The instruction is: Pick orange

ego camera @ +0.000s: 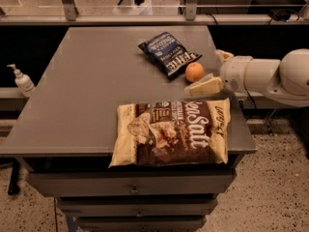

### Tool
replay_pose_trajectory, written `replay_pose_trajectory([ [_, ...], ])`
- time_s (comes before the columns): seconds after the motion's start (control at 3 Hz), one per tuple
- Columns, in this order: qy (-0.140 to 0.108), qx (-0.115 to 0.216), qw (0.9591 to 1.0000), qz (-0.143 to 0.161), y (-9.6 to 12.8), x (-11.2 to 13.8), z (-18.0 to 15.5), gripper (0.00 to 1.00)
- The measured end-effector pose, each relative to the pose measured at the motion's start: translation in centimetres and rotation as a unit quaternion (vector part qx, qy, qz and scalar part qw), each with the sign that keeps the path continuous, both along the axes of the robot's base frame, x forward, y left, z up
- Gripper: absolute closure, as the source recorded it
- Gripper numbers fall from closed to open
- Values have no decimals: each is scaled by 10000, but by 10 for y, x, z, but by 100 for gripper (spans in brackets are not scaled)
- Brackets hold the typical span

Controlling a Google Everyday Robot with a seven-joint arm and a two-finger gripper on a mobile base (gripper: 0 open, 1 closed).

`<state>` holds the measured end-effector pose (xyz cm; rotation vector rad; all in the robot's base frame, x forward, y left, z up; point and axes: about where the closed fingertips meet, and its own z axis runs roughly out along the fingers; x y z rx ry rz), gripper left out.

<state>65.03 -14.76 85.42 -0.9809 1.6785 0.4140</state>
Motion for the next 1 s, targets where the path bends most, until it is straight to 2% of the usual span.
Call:
replay_pose_trajectory([
  [0.33,43,132,9999,101,15,-1,-8,15],
  [1.0,45,269,9995,165,23,-4,-10,62],
])
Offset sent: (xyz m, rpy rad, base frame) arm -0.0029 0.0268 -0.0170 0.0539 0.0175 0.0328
